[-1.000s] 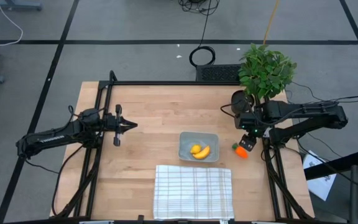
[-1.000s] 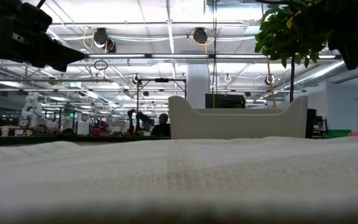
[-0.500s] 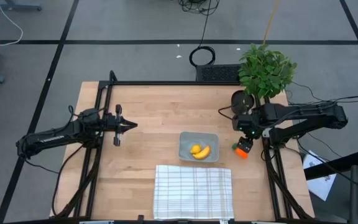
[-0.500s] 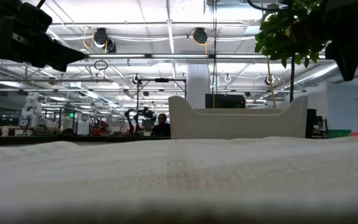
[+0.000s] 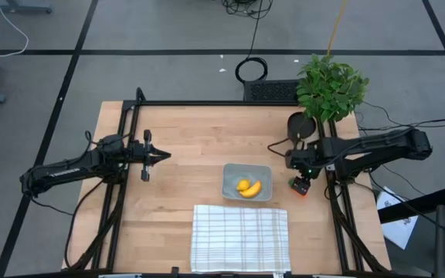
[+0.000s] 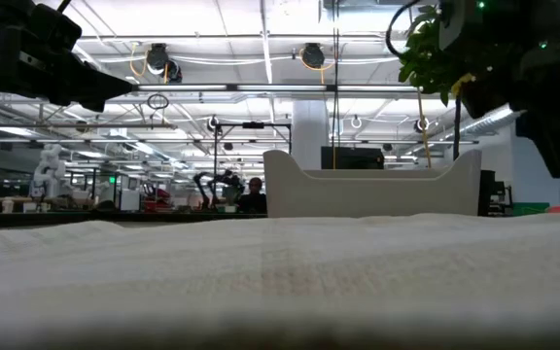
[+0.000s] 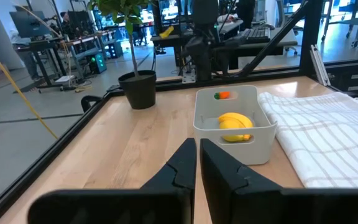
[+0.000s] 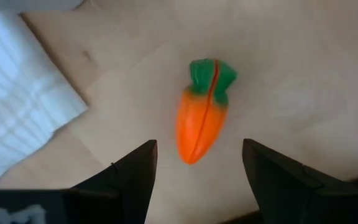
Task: Pick and placing Produce into tupperware
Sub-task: Put the orange carrot into the gray bin
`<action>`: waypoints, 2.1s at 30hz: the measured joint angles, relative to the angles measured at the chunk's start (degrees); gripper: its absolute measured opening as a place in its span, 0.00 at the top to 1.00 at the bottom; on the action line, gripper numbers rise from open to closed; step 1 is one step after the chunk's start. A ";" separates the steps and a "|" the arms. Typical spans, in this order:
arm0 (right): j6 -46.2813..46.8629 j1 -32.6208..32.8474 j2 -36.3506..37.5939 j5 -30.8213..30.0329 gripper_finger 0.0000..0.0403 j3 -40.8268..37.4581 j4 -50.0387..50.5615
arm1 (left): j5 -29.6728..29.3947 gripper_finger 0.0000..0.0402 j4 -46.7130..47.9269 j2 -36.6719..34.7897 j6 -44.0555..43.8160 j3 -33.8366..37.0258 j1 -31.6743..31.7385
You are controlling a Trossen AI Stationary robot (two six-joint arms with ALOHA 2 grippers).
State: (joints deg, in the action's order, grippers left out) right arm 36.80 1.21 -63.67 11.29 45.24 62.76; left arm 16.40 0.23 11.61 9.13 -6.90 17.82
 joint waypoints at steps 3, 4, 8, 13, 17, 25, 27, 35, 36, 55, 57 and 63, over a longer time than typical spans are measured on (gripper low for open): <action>0.30 0.00 0.01 1.58 0.43 -1.86 -2.44 | 0.00 0.94 0.00 0.00 0.12 0.00 0.00; 0.56 0.00 0.01 2.16 0.43 -2.36 -3.06 | 0.00 0.94 0.00 -0.02 0.16 0.00 0.00; 1.78 0.00 0.01 2.33 0.43 -4.11 -4.94 | 0.00 0.94 0.00 -0.01 0.65 0.00 0.00; 2.60 0.00 0.01 2.33 0.43 -7.22 -9.34 | 0.00 0.94 0.00 0.00 0.83 0.00 0.00; 2.87 0.00 0.01 2.43 0.43 -9.14 -11.56 | 0.00 0.94 0.00 0.00 0.84 0.00 0.00; 3.04 0.00 0.01 2.51 0.43 -13.22 -18.88 | 0.00 0.94 0.00 0.00 0.86 0.00 0.00; 3.06 0.00 0.01 2.55 0.43 -14.54 -20.28 | 0.00 0.94 0.00 -0.01 0.87 0.00 0.00; 1.25 0.00 0.08 4.00 0.43 -17.48 -21.30 | 0.00 0.94 0.00 0.00 0.91 -0.02 0.00; 0.81 0.00 0.13 4.02 0.43 -17.69 -21.51 | -0.01 0.94 0.01 0.00 0.91 0.00 -0.02; -2.60 0.00 0.04 3.81 0.63 -17.71 -21.58 | -0.02 0.94 0.02 0.00 0.89 0.00 -0.02; -3.05 0.00 -0.03 3.97 0.64 -17.34 -21.64 | -0.02 0.94 0.02 0.00 0.89 -0.01 -0.01; -3.78 0.02 -0.05 4.13 0.62 -16.28 -22.40 | -0.02 0.94 0.02 -0.02 0.82 0.00 -0.02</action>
State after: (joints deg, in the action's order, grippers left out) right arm 33.02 1.23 -63.72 15.42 28.96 40.36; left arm 16.38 0.25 11.60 9.96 -6.90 17.80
